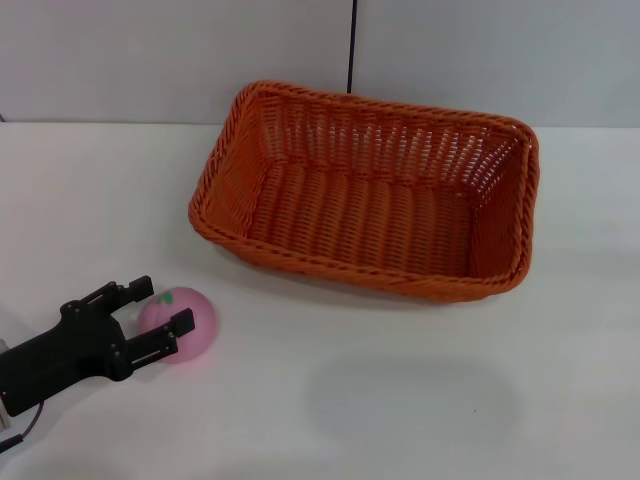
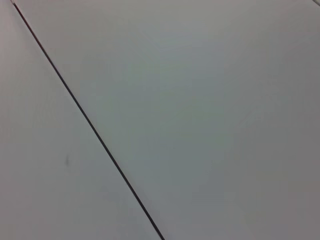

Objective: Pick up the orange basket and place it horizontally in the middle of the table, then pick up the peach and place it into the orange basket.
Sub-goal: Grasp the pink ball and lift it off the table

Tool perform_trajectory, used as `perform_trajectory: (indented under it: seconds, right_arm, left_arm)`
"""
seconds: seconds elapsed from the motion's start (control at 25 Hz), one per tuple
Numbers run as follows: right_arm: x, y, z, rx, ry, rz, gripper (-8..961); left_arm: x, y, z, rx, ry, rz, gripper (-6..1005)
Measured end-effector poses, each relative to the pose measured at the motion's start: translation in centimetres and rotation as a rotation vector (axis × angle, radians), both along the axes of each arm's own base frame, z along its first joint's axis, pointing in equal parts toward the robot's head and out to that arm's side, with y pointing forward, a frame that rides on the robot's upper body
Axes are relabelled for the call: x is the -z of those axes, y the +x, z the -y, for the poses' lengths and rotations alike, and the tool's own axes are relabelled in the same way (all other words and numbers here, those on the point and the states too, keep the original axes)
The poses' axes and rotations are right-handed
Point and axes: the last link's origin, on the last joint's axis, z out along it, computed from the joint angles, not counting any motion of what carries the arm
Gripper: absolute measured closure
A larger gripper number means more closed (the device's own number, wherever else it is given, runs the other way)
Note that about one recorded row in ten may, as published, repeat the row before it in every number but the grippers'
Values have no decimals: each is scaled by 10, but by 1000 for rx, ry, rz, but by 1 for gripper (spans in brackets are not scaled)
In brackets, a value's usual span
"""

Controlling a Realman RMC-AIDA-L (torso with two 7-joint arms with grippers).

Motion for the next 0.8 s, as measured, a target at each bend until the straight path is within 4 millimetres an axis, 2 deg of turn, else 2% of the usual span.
perform_trajectory:
  seconds: [0.44, 0.68, 0.76, 0.8]
  right_arm:
    - [2, 4, -6, 35, -16, -18, 404]
    - [3, 8, -7, 63, -25, -28, 405]
    - [3, 9, -8, 68, -27, -29, 405]
    - [4, 9, -8, 70, -28, -30, 405]
  left_arm:
    - [6, 0, -1, 5, -22, -20, 175]
    - [7, 2, -3, 6, -17, -16, 353]
    - [7, 3, -3, 9, -17, -15, 551]
    - [7, 3, -3, 11, -17, -14, 566]
